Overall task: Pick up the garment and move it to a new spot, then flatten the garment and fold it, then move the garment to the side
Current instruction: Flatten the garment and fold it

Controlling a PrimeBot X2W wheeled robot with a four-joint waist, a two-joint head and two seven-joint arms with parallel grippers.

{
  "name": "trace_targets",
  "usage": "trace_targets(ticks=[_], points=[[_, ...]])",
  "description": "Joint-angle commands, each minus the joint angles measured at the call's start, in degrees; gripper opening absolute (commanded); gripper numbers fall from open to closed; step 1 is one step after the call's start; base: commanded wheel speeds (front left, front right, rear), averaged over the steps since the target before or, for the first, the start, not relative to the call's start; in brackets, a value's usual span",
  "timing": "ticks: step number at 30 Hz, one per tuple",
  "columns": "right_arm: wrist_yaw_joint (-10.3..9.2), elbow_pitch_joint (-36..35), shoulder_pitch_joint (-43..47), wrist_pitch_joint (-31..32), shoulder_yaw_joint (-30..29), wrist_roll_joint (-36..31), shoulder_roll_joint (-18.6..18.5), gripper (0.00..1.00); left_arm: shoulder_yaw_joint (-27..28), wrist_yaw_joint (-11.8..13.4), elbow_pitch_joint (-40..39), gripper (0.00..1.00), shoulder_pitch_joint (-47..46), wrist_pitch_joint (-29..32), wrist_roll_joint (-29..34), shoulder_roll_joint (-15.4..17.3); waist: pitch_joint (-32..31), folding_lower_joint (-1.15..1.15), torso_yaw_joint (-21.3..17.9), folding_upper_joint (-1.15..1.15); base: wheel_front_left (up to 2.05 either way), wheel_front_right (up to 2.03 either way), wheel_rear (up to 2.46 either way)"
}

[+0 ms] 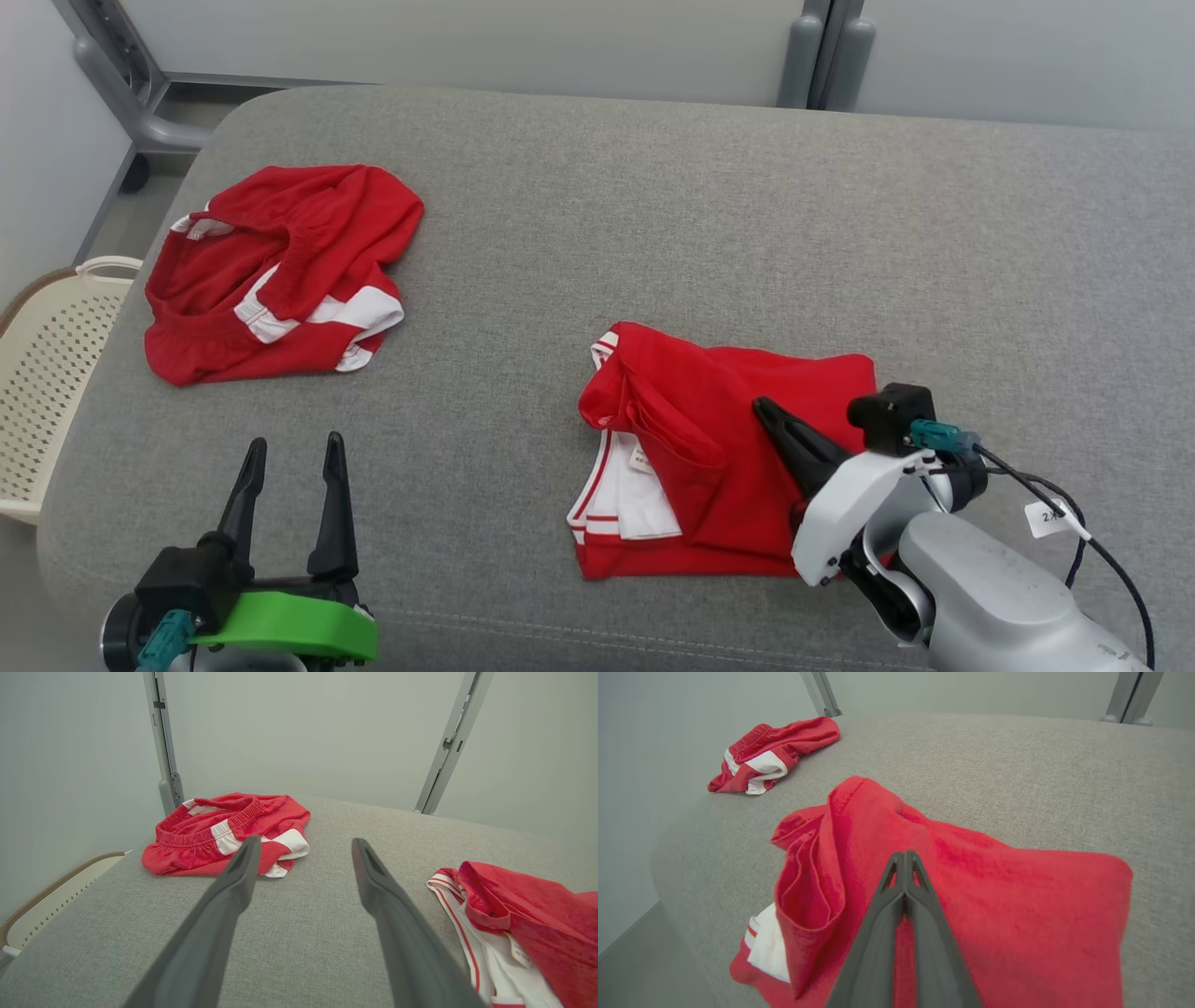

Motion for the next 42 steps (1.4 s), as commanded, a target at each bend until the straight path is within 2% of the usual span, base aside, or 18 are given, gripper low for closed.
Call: trace_targets(ticks=[1,8,15,23,30,35,42], points=[[-0.01,0.29,0.8,-0.23,0.07,-0.61,0.13,0.0,0.11,-0.13,0.01,1.0,-0.17,0.0,0.05,0.05,0.15,0.0,0.11,0.0,0.0,0.0,0.0],[-0.01,4.37,-0.53,-0.23,1.75,-4.05,1.61,0.0,-0.02,-0.13,0.14,1.0,-0.8,0.0,-0.17,0.05,0.85,0.0,0.81,0.0,0.0,0.0,0.0],[-0.01,8.58,-2.18,-0.24,2.77,-6.94,4.7,0.0,-0.18,-0.14,0.35,1.0,-1.42,0.0,-0.22,0.05,1.42,0.0,1.72,0.0,0.0,0.0,0.0],[-0.01,8.56,-1.82,-0.24,3.27,-7.65,7.33,0.0,0.02,-0.14,0.4,1.0,-1.55,0.0,-0.7,0.05,1.84,0.0,3.01,0.0,0.0,0.0,0.0],[-0.01,9.47,-0.32,-0.23,7.0,-6.54,9.18,0.0,0.14,-0.14,0.62,1.0,-1.85,0.0,-0.83,0.05,1.8,0.0,3.53,0.0,0.0,0.0,0.0],[-0.02,10.36,-1.0,-0.24,8.91,-4.76,9.66,0.0,0.36,-0.14,0.56,1.0,-1.97,0.0,-0.97,0.05,1.83,0.0,3.57,0.0,0.0,0.0,0.0],[-0.02,9.6,-2.2,-0.23,6.19,-4.4,8.09,0.0,0.69,-0.14,0.37,1.0,-1.79,0.0,-0.81,0.05,1.86,0.0,3.04,0.0,0.0,0.0,0.0]])
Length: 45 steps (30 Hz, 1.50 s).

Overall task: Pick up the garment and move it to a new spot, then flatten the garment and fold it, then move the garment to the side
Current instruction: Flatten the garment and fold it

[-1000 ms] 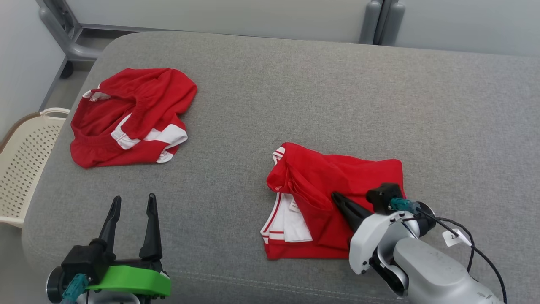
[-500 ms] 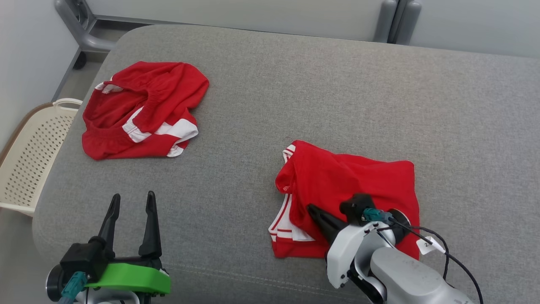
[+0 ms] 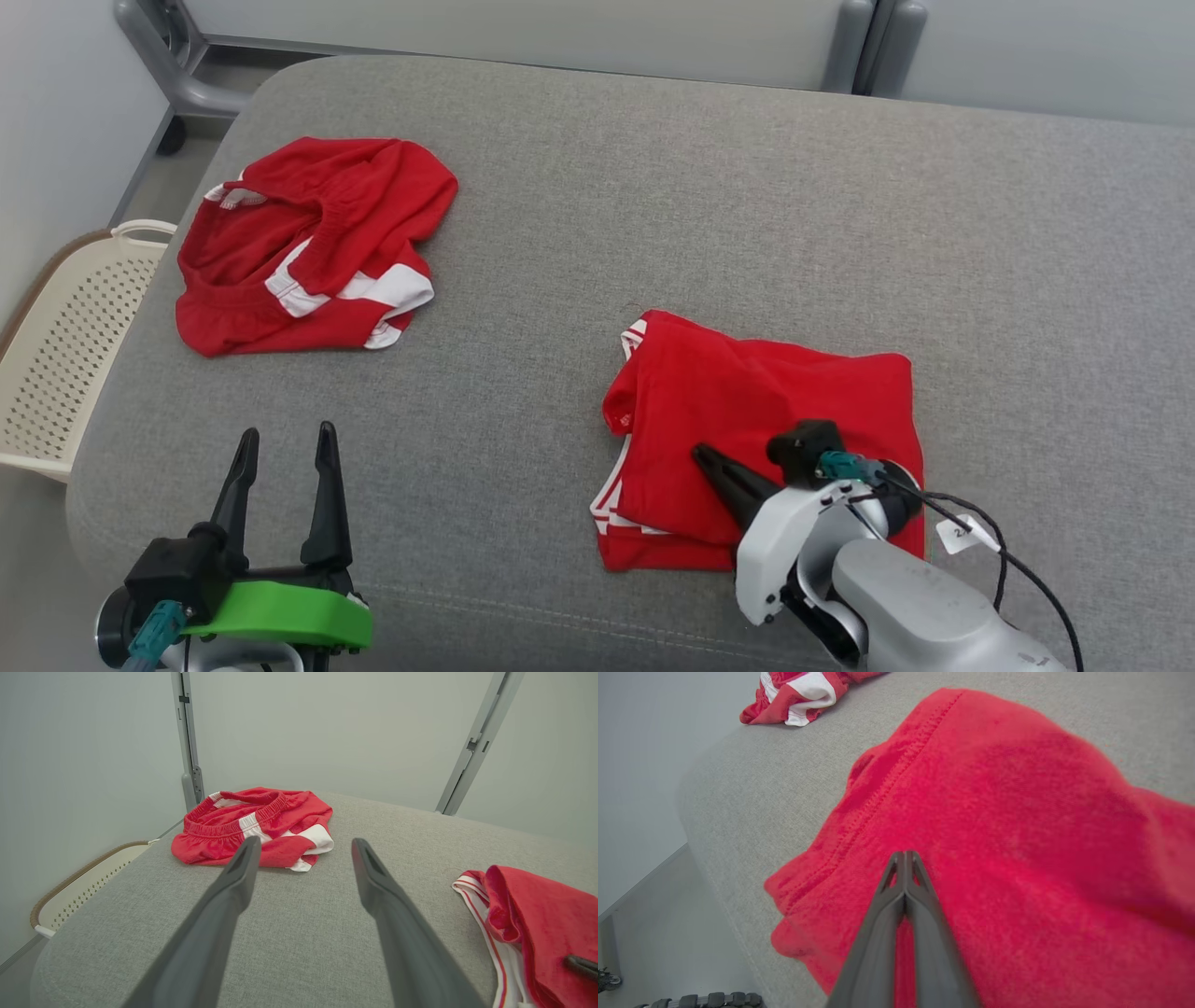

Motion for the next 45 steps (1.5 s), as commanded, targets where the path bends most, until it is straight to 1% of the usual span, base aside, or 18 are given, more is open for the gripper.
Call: trace_targets(ticks=[1,6,10,13,18,22,26,29,30,31,34,39,40,45], points=[[-0.03,0.03,-0.63,-0.22,-0.81,-0.11,-0.71,0.0,0.17,-0.14,-0.25,1.0,-0.67,0.0,0.01,0.05,0.02,0.0,-0.17,0.0,0.0,0.0,0.0],[-0.03,-0.05,-1.7,-0.22,-4.88,-1.33,-1.34,0.0,-0.06,-0.14,-0.38,1.0,-0.81,0.0,0.24,0.04,-0.39,0.0,-0.33,0.0,0.0,0.0,0.0],[-0.03,2.15,-2.71,-0.22,-7.5,-3.28,-0.43,0.0,-0.22,-0.14,-0.3,1.0,-0.78,0.01,0.38,0.04,-0.69,0.0,0.01,0.0,0.0,0.0,0.0],[-0.03,4.63,-3.8,-0.22,-9.35,-4.98,0.64,0.0,-0.31,-0.14,-0.39,1.0,-0.62,0.01,0.46,0.04,-0.84,0.0,0.37,0.0,0.0,0.0,0.0],[-0.03,10.89,-5.82,-0.22,-12.43,-7.58,2.22,0.0,-0.59,-0.14,-0.41,1.0,-0.59,0.01,0.61,0.04,-0.72,0.0,1.02,0.0,0.0,0.0,0.0],[-0.03,14.55,-6.64,-0.22,-16.18,-10.38,2.88,0.0,-0.93,-0.14,-0.3,1.0,-0.88,0.01,0.59,0.04,-0.35,0.0,1.49,0.0,0.0,0.0,0.0],[-0.03,15.38,-6.31,-0.22,-18.24,-12.25,3.73,0.0,-0.98,-0.14,-0.11,1.0,-0.95,0.01,0.61,0.04,-0.33,0.0,1.67,0.0,0.0,0.0,0.0],[-0.03,14.68,-5.77,-0.22,-19.76,-13.05,3.85,0.0,-0.64,-0.14,-0.15,1.0,-0.71,0.01,0.69,0.04,-0.49,0.0,1.3,0.0,0.0,0.0,0.0],[-0.03,13.72,-5.68,-0.22,-20.83,-13.34,3.89,0.31,-0.66,-0.14,-0.15,1.0,-0.66,0.01,0.72,0.04,-0.59,0.0,1.14,0.0,0.0,0.0,0.0],[-0.03,12.78,-5.14,-0.22,-21.46,-13.59,3.97,1.0,-0.65,-0.14,-0.14,1.0,-0.59,0.01,0.78,0.04,-0.73,0.0,0.96,0.0,0.0,0.0,0.0],[-0.04,10.28,-3.4,-0.22,-23.69,-13.58,3.37,1.0,-0.67,-0.14,-0.25,1.0,-0.04,0.01,0.86,0.04,-1.32,0.0,0.3,0.0,0.0,0.0,0.0],[-0.03,4.92,0.3,-0.22,-26.56,-14.57,1.17,1.0,-0.55,-0.14,-0.66,1.0,1.21,0.01,1.1,0.04,-2.29,0.0,-1.02,0.0,0.0,0.0,0.0],[-0.03,4.92,0.3,-0.22,-26.56,-14.57,1.17,1.0,-0.55,-0.14,-0.66,1.0,1.21,0.01,1.1,0.04,-2.29,0.0,-1.02,0.0,0.0,0.0,0.0],[-0.03,0.41,3.98,-0.22,-29.62,-15.81,-1.14,1.0,-0.01,-0.14,-1.4,1.0,2.01,0.01,1.46,0.04,-3.08,0.0,-2.34,0.0,0.0,0.0,0.0]])
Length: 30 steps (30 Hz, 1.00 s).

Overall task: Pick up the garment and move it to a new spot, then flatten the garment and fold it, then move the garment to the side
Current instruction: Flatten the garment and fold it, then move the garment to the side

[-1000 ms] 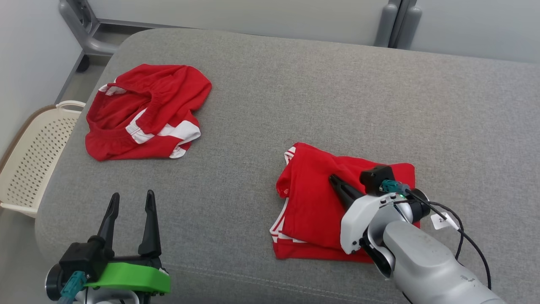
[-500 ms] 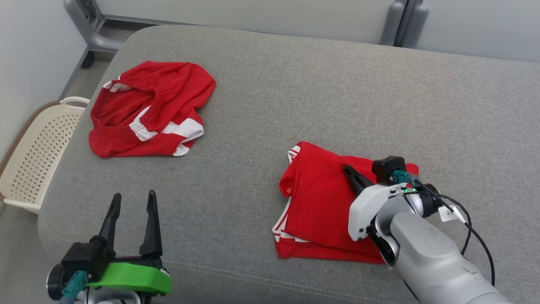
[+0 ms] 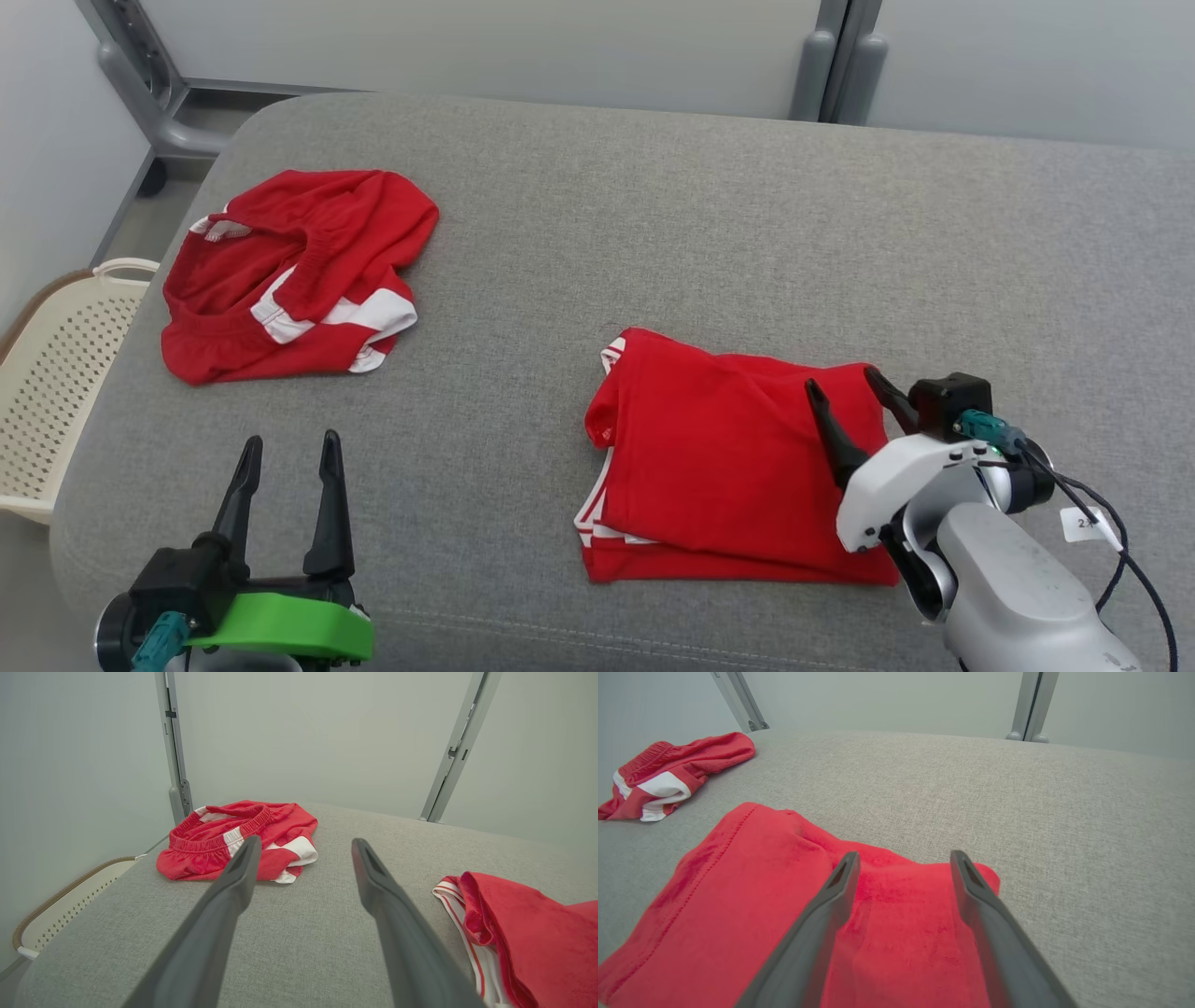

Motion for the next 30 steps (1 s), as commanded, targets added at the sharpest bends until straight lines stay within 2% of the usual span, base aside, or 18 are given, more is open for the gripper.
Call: trace_targets(ticks=[1,5,13,22,30], points=[[-0.03,-0.49,1.19,-0.22,-0.44,-0.48,-0.47,1.0,0.28,-0.13,-0.24,1.0,0.92,0.01,0.52,0.05,-0.51,0.0,-0.6,0.0,0.0,0.0,0.0],[-0.03,-1.41,3.96,-0.22,-2.08,-0.7,-1.36,1.0,0.88,-0.14,-0.76,1.0,1.15,0.01,0.7,0.05,-1.04,0.0,-1.28,0.0,0.0,0.0,0.0],[-0.03,2.49,4.65,1.13,-1.68,1.75,-2.05,1.0,1.98,-0.14,-1.65,1.0,2.41,0.01,1.04,0.04,-1.67,0.0,-2.39,0.0,0.0,0.0,0.0],[-0.03,4.45,1.28,8.56,2.12,7.8,-2.56,1.0,1.58,-0.12,-1.46,1.0,2.2,0.01,0.97,0.05,-1.87,0.0,-2.15,0.0,0.0,0.0,0.0],[-0.03,5.83,-1.48,16.9,5.01,16.99,-3.18,1.0,1.53,-0.12,-1.23,1.0,2.09,0.01,0.7,0.05,-1.63,0.0,-1.15,0.0,0.0,0.0,0.0]])
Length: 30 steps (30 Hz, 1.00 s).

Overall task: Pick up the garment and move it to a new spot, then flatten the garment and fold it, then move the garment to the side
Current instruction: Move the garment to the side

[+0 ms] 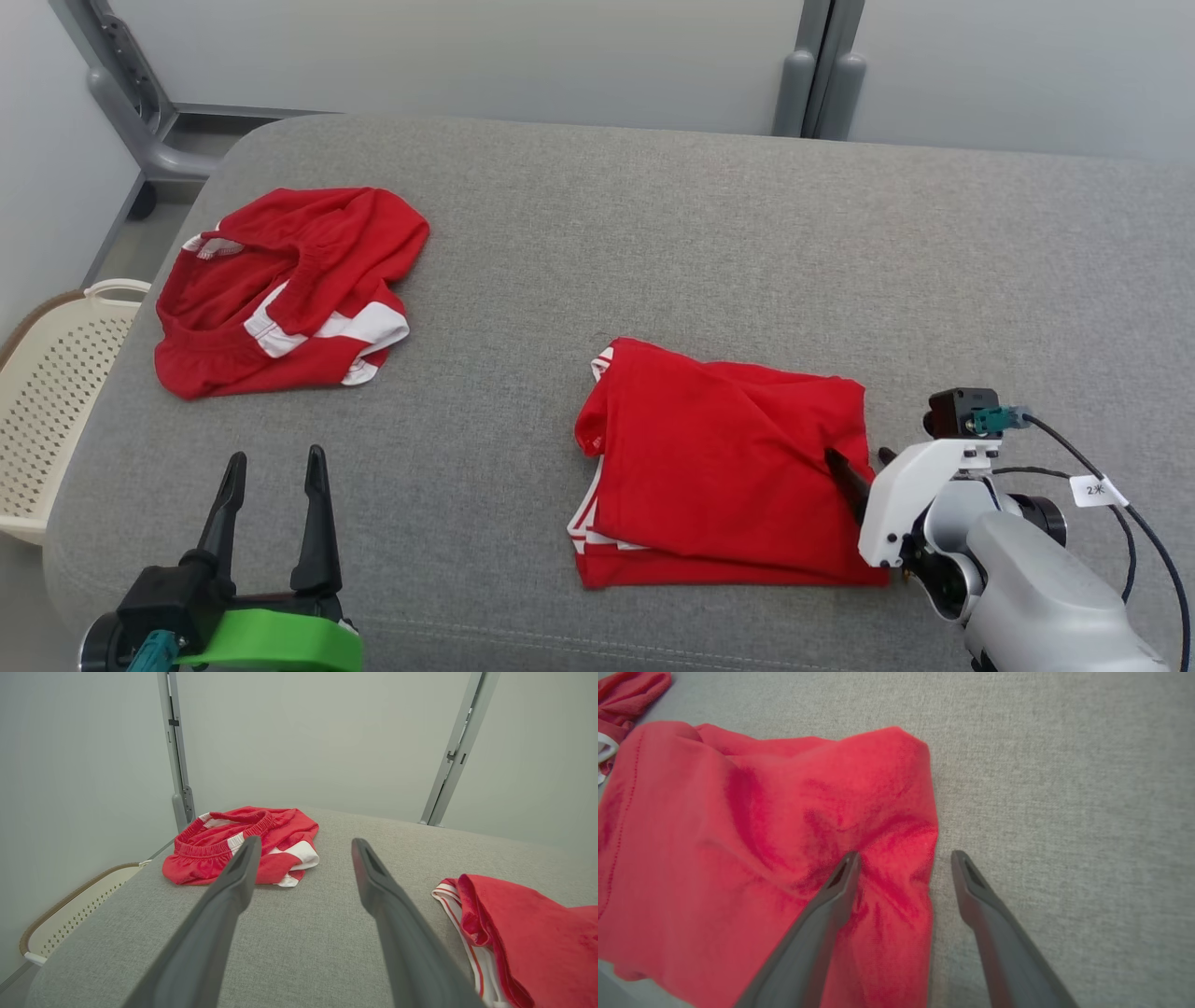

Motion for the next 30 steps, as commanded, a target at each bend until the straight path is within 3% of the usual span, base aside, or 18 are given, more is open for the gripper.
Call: trace_targets(ticks=[1,10,11,12,13,15,21,30], points=[[-0.03,0.32,-0.8,1.24,0.34,1.54,-0.46,1.0,0.12,-0.12,0.21,1.0,0.06,0.01,-0.29,0.06,0.13,0.0,0.17,0.0,0.0,0.0,0.0],[-0.03,1.86,-2.7,7.72,2.83,7.9,-1.47,1.0,-0.02,-0.12,0.22,1.0,-0.59,0.01,-0.68,0.06,1.1,0.0,0.73,0.0,0.0,0.0,0.0],[-0.03,1.99,-2.71,8.23,3.2,8.4,-1.41,0.95,-0.11,-0.12,0.23,1.0,-0.71,0.01,-0.74,0.06,1.22,0.0,0.84,0.0,0.0,0.0,0.0],[-0.03,1.95,-2.72,8.55,3.66,8.9,-1.39,0.77,-0.24,-0.12,0.22,1.0,-0.79,0.01,-0.84,0.06,1.36,0.0,0.98,0.0,0.0,0.0,0.0],[-0.02,1.84,-2.8,8.6,4.08,9.47,-1.39,0.45,-0.32,-0.1,0.23,1.0,-0.88,0.01,-0.94,0.06,1.47,0.0,1.11,0.0,0.0,0.0,0.0],[-0.02,1.49,-2.98,8.74,5.03,10.36,-1.41,0.0,-0.27,-0.1,0.37,1.0,-1.02,0.01,-1.05,0.06,1.72,0.0,1.32,0.0,0.0,0.0,0.0],[-0.04,0.44,-4.71,6.72,7.0,12.15,-3.06,0.0,0.04,-0.1,0.38,1.0,-1.29,0.01,-1.15,0.05,2.35,0.0,1.55,0.0,0.0,0.0,0.0],[-0.05,4.85,-17.73,6.9,8.15,12.69,-7.68,0.0,-0.18,0.05,-0.39,1.0,-3.63,0.01,-0.62,0.05,6.46,0.0,0.03,0.0,0.0,0.0,0.0]])
